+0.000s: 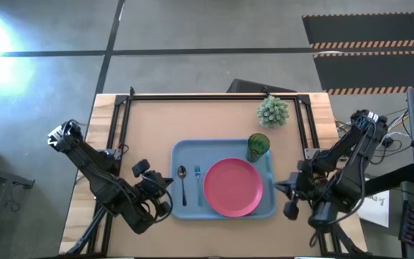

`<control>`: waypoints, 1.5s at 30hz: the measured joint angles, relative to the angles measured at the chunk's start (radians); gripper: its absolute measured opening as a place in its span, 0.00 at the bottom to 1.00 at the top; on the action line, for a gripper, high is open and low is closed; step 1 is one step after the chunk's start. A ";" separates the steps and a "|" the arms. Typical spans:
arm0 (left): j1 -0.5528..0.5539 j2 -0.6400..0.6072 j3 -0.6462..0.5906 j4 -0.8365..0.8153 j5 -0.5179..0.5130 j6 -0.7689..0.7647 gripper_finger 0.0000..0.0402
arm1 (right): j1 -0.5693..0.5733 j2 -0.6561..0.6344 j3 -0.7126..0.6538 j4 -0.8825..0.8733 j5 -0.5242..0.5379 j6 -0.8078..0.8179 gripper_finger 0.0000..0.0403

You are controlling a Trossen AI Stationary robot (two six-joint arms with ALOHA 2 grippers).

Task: Pick and place plate/cup/fork/spoon on tray
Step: Adjust the blue serving tray

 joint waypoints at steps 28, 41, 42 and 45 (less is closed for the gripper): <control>0.000 -0.001 -0.003 0.000 0.014 -0.002 0.00 | 0.032 0.047 -0.168 -0.245 -0.598 0.480 0.02; 0.000 -0.001 -0.001 0.000 0.037 -0.002 0.00 | 0.032 0.046 -0.458 0.146 -0.617 0.520 0.02; 0.000 -0.001 -0.001 0.000 0.043 -0.002 0.00 | 0.032 0.046 -0.482 0.187 -0.617 0.520 0.02; 0.000 -0.002 -0.002 0.000 0.065 -0.004 0.00 | 0.032 0.045 -0.543 0.289 -0.617 0.520 0.02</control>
